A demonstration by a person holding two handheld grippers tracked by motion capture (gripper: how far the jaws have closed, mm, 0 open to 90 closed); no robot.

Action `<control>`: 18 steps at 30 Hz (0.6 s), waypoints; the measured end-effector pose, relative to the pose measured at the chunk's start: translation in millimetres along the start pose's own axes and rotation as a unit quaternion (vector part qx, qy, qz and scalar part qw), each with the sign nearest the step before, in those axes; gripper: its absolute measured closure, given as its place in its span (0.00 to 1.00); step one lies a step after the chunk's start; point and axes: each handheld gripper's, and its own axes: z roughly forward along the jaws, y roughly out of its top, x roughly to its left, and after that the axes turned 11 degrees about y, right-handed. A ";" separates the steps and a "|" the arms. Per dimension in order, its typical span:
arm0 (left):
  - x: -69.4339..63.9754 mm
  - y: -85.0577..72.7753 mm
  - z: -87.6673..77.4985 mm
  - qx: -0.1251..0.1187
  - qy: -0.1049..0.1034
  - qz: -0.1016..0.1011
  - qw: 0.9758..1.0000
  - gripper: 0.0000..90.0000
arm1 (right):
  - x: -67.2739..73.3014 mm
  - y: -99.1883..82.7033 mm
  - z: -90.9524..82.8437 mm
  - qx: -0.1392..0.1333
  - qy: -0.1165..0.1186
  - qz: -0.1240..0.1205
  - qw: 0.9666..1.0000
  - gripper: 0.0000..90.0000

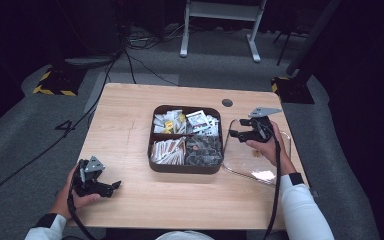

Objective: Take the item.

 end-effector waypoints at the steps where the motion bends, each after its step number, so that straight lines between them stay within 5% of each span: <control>1: -0.1 0.0 0.0 0.000 0.000 -0.001 1.000 0.00 | 1.3 4.5 3.8 0.001 0.003 -0.002 1.000 0.34; 8: -0.7 -0.6 -0.9 0.001 0.003 -0.002 1.000 0.00 | 13.8 29.6 34.2 0.009 0.027 -0.012 1.000 0.34; 18: -0.7 -0.8 -1.1 0.002 0.003 -0.003 1.000 0.00 | 22.6 53.7 82.8 0.039 0.032 -0.016 0.999 0.34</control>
